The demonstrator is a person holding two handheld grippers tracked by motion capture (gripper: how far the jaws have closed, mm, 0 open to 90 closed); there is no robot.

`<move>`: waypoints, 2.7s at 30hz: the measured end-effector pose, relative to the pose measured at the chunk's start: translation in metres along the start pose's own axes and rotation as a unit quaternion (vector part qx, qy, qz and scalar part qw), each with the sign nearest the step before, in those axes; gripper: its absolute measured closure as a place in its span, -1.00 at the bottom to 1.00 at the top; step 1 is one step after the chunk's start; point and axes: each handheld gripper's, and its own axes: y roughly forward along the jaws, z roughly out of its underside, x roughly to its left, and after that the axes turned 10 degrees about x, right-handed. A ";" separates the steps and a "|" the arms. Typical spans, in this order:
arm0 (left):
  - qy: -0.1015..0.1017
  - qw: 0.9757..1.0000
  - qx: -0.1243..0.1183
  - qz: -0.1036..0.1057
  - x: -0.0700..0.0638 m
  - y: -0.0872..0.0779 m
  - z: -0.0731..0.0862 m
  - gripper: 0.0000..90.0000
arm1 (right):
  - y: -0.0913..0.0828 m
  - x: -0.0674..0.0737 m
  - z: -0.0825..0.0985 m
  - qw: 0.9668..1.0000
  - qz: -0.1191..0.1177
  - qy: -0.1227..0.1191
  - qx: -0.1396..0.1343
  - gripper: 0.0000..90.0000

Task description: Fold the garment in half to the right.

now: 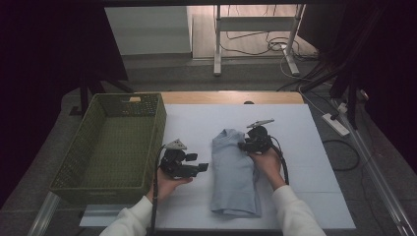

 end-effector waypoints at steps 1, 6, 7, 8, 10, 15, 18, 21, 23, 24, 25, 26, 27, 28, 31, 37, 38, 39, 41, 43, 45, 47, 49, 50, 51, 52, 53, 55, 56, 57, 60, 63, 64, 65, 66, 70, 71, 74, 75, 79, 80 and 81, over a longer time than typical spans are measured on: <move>0.000 1.000 0.000 0.000 0.000 0.000 0.000 -0.27 | 0.001 0.000 0.000 1.000 -0.002 -0.001 -0.002 0.38; 0.000 1.000 0.001 -0.001 0.000 0.000 0.000 -0.27 | 0.003 0.003 -0.001 0.999 0.009 -0.022 -0.022 0.85; 0.000 1.000 0.001 -0.001 0.001 0.000 0.000 -0.27 | 0.003 0.004 -0.001 0.999 0.014 -0.029 -0.024 0.91; 0.000 1.000 0.001 -0.001 0.001 0.000 0.000 -0.27 | 0.002 0.006 -0.001 0.999 0.017 -0.036 -0.028 0.92; 0.000 1.000 0.001 -0.001 0.001 0.000 0.000 -0.27 | 0.000 0.008 -0.003 0.998 0.019 -0.049 -0.038 0.93; 0.001 1.000 0.000 -0.001 0.000 0.000 0.000 -0.27 | -0.008 0.016 -0.008 0.994 0.010 -0.073 -0.080 0.94; 0.000 1.000 0.000 -0.001 0.001 0.000 0.000 -0.27 | -0.010 0.022 -0.011 0.991 0.005 -0.091 -0.099 0.94; 0.000 1.000 0.000 -0.001 0.001 0.000 0.000 -0.27 | -0.006 0.022 -0.013 0.990 0.008 -0.093 -0.106 0.94; 0.001 1.000 0.000 -0.001 0.000 0.000 0.000 -0.27 | 0.000 0.019 -0.013 0.992 0.007 -0.083 -0.094 0.94; 0.001 1.000 0.000 -0.002 0.000 0.000 0.000 -0.27 | 0.003 0.017 -0.012 0.993 0.007 -0.079 -0.084 0.94; 0.001 1.000 0.000 -0.002 0.000 0.000 0.000 -0.28 | 0.007 0.015 -0.011 0.995 0.006 -0.070 -0.077 0.94; 0.000 1.000 0.000 -0.001 0.000 0.000 0.000 -0.28 | 0.011 0.013 -0.010 0.996 0.004 -0.064 -0.068 0.94; 0.000 1.000 0.000 -0.002 0.000 0.000 0.000 -0.28 | 0.013 0.011 -0.010 0.996 0.004 -0.058 -0.063 0.94; -0.001 1.000 0.001 -0.002 0.001 0.000 0.000 -0.28 | 0.015 0.009 -0.009 0.997 0.001 -0.052 -0.059 0.93; -0.002 1.000 0.000 -0.002 0.001 0.000 0.000 -0.28 | 0.015 0.006 -0.009 0.998 -0.006 -0.040 -0.058 0.91; 0.000 1.000 0.001 -0.001 0.001 0.000 0.000 -0.28 | 0.011 0.005 -0.008 0.998 0.021 -0.030 -0.049 0.53; 0.000 1.000 0.001 -0.001 0.001 0.000 0.000 -0.28 | 0.010 0.004 -0.008 0.998 0.024 -0.027 -0.049 0.47; 0.000 1.000 0.001 -0.001 0.001 0.000 0.000 -0.28 | 0.009 0.004 -0.008 0.998 0.026 -0.023 -0.052 0.41; 0.000 1.000 0.001 -0.001 0.001 0.001 0.000 -0.28 | 0.005 0.003 -0.008 0.998 0.022 -0.016 -0.059 0.37; 0.000 1.000 0.000 -0.001 0.001 0.000 0.000 -0.28 | 0.000 0.003 -0.008 0.997 0.016 -0.011 -0.075 0.33; 0.000 1.000 0.001 -0.001 0.001 0.001 0.000 -0.28 | -0.004 0.005 -0.009 0.996 0.014 -0.017 -0.082 0.31; 0.000 1.000 0.000 -0.001 0.001 0.001 0.000 -0.28 | -0.006 0.008 -0.010 0.996 0.010 -0.025 -0.086 0.28; 0.000 1.000 0.000 -0.001 0.001 0.000 0.000 -0.28 | -0.009 0.009 -0.010 0.996 0.004 -0.028 -0.089 0.25; -0.001 1.000 -0.001 -0.001 0.001 0.000 0.000 -0.28 | -0.010 0.010 -0.010 0.995 0.001 -0.027 -0.091 0.24; -0.001 1.000 -0.001 -0.001 0.001 0.000 0.000 -0.28 | -0.011 0.011 -0.010 0.995 -0.002 -0.028 -0.092 0.23; -0.001 1.000 -0.001 -0.002 0.001 -0.001 0.000 -0.28 | -0.012 0.011 -0.010 0.995 -0.006 -0.028 -0.094 0.22; -0.001 1.000 -0.001 -0.002 0.002 -0.001 0.000 -0.28 | -0.013 0.011 -0.010 0.995 -0.008 -0.028 -0.094 0.21; -0.001 1.000 -0.001 -0.002 0.002 -0.001 0.000 -0.28 | -0.015 0.012 -0.010 0.995 -0.012 -0.030 -0.093 0.17; -0.001 1.000 -0.002 -0.002 0.002 -0.001 0.000 -0.28 | -0.017 0.012 -0.009 0.995 -0.011 -0.029 -0.092 0.16; -0.001 1.000 -0.001 -0.002 0.002 -0.001 0.000 -0.28 | -0.018 0.012 -0.009 0.995 -0.013 -0.028 -0.091 0.15; -0.001 1.000 -0.001 -0.002 0.002 -0.001 0.000 -0.28 | -0.023 0.012 -0.007 0.995 -0.021 -0.025 -0.094 0.14; -0.001 1.000 -0.001 -0.003 0.002 -0.001 0.000 -0.28 | -0.027 0.013 -0.006 0.995 -0.024 -0.027 -0.096 0.13; -0.001 1.000 -0.001 -0.003 0.002 -0.001 0.000 -0.28 | -0.029 0.013 -0.005 0.995 -0.026 -0.028 -0.096 0.13; -0.001 1.000 -0.001 -0.003 0.002 -0.001 0.000 -0.28 | -0.030 0.014 -0.005 0.995 -0.029 -0.028 -0.096 0.12; -0.001 1.000 -0.001 -0.003 0.002 -0.001 0.000 -0.29 | -0.031 0.015 -0.005 0.995 -0.029 -0.029 -0.094 0.10; -0.001 1.000 -0.003 -0.004 0.003 -0.002 0.000 -0.28 | -0.037 0.020 -0.003 0.994 -0.030 -0.037 -0.097 0.10; -0.001 1.000 -0.004 -0.004 0.003 -0.002 0.000 -0.28 | -0.038 0.021 -0.003 0.994 -0.032 -0.038 -0.098 0.09; -0.003 1.000 -0.006 -0.005 0.004 -0.003 0.001 -0.28 | -0.044 0.024 0.001 0.993 -0.038 -0.042 -0.106 0.08; -0.003 1.000 -0.007 -0.004 0.004 -0.003 0.001 -0.28 | -0.046 0.024 0.003 0.992 -0.040 -0.043 -0.108 0.07; -0.006 1.000 -0.009 -0.004 0.005 -0.005 0.002 -0.28 | -0.058 0.022 0.011 0.991 -0.053 -0.036 -0.119 0.06; -0.006 1.000 -0.010 -0.004 0.005 -0.005 0.001 -0.28 | -0.061 0.022 0.013 0.991 -0.053 -0.034 -0.119 0.06; -0.006 1.000 -0.010 -0.004 0.005 -0.005 0.001 -0.28 | -0.063 0.022 0.015 0.990 -0.055 -0.035 -0.122 0.06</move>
